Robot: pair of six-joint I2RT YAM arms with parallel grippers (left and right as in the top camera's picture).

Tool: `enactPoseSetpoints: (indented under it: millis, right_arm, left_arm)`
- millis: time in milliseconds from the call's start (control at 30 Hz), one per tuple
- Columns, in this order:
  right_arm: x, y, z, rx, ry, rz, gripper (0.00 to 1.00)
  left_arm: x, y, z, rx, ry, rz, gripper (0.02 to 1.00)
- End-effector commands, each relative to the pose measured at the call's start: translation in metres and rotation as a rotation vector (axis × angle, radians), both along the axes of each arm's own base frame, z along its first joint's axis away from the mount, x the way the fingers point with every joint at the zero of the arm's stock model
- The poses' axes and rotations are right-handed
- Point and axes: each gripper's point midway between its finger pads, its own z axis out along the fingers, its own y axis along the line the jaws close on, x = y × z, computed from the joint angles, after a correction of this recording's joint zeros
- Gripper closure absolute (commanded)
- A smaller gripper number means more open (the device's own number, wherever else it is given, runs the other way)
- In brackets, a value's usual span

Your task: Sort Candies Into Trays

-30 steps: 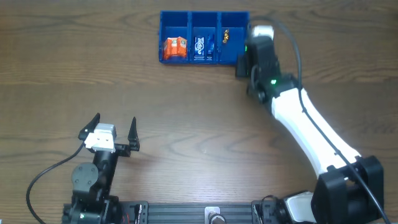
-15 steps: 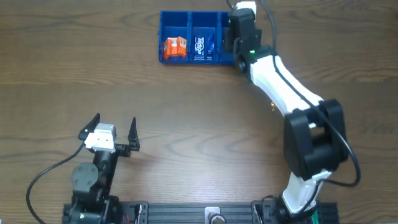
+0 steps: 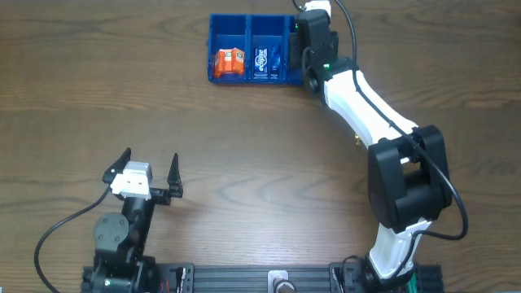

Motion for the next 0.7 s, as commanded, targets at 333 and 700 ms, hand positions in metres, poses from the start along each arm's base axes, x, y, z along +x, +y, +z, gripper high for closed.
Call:
enactPoseSetpoints:
  millis: [333,700]
  right_arm:
    - [-0.077,-0.051,0.095,-0.044,0.032,-0.032,0.373]
    - [-0.19,-0.104,-0.017,-0.02,0.34,-0.106,0.369]
  left_arm:
    - [-0.001,0.001,-0.017,-0.003,0.054,0.008,0.02]
    - [-0.001,0.001,-0.017,-0.003,0.053,0.008,0.02]
